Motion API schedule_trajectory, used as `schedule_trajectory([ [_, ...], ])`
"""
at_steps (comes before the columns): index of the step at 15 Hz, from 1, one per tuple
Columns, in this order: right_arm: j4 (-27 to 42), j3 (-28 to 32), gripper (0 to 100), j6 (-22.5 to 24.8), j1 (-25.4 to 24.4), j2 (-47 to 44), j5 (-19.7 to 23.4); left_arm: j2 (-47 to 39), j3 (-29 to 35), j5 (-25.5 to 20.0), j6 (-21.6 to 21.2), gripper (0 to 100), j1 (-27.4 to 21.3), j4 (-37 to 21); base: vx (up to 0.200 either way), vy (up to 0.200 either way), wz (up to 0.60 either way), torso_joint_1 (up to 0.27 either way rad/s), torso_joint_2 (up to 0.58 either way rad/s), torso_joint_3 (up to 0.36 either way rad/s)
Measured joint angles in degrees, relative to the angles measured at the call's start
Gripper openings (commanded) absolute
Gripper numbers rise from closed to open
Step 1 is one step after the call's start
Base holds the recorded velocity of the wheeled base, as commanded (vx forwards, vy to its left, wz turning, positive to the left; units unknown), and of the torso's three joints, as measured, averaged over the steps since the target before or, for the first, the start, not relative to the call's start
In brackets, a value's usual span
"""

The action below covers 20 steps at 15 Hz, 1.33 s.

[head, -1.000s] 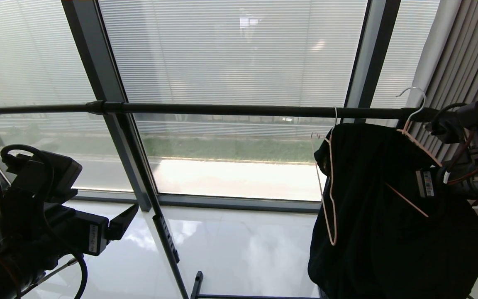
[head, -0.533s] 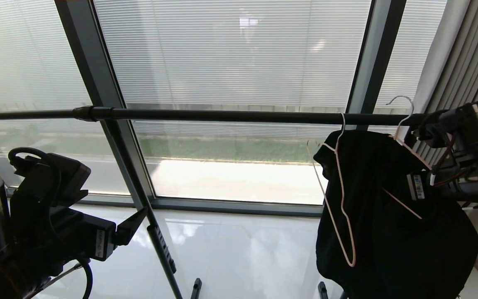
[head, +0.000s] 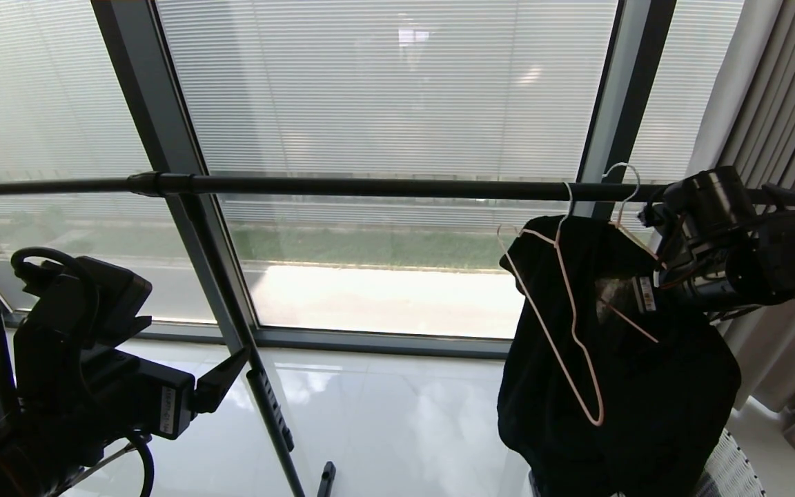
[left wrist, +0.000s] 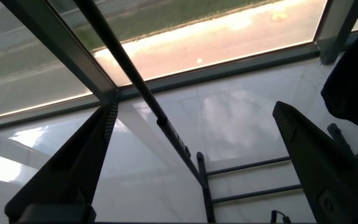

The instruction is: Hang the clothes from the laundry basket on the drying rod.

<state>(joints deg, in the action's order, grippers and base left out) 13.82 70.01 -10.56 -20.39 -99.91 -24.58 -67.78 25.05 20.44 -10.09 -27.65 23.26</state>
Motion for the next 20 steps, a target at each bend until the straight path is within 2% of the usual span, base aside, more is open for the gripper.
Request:
schedule_trajectory([
  [8, 0.3, -0.4, 0, -0.3, -0.2, -2.1, 0.0, -0.2, -0.3, 0.0, 0.2, 100, 0.0, 0.0, 0.0, 0.0, 0.0, 0.0, 0.0, 0.0],
  [9, 0.5, -0.5, 100, -0.3, -0.2, -2.1, 0.0, -0.2, -0.4, 0.0, 0.2, 100, 0.0, 0.0, 0.0, 0.0, 0.0, 0.0, 0.0, 0.0],
  [14, 0.7, -2.4, 100, -0.5, -0.5, -0.1, 0.0, -0.1, -0.8, 0.0, 0.2, 100, 0.0, 0.0, 0.0, 0.0, 0.0, 0.0, 0.0, 0.0],
  [16, 2.9, -3.0, 100, -0.5, -0.7, 2.5, 0.3, -0.1, -0.9, 0.0, 0.2, 100, 0.2, 0.0, 0.0, 0.0, 0.0, 0.0, 0.0, 0.0],
  [18, 7.7, -3.2, 100, 0.4, -1.5, 7.3, 2.3, 0.0, -1.2, 0.1, 0.2, 100, 2.0, -0.1, 0.0, 0.0, 0.0, 0.0, 0.0, 0.0],
  [20, 10.8, -3.4, 100, 3.3, -2.7, 13.2, 6.0, 0.0, -1.5, 0.1, 0.2, 100, 5.0, 0.0, 0.0, 0.0, 0.0, 0.0, 0.0, 0.0],
])
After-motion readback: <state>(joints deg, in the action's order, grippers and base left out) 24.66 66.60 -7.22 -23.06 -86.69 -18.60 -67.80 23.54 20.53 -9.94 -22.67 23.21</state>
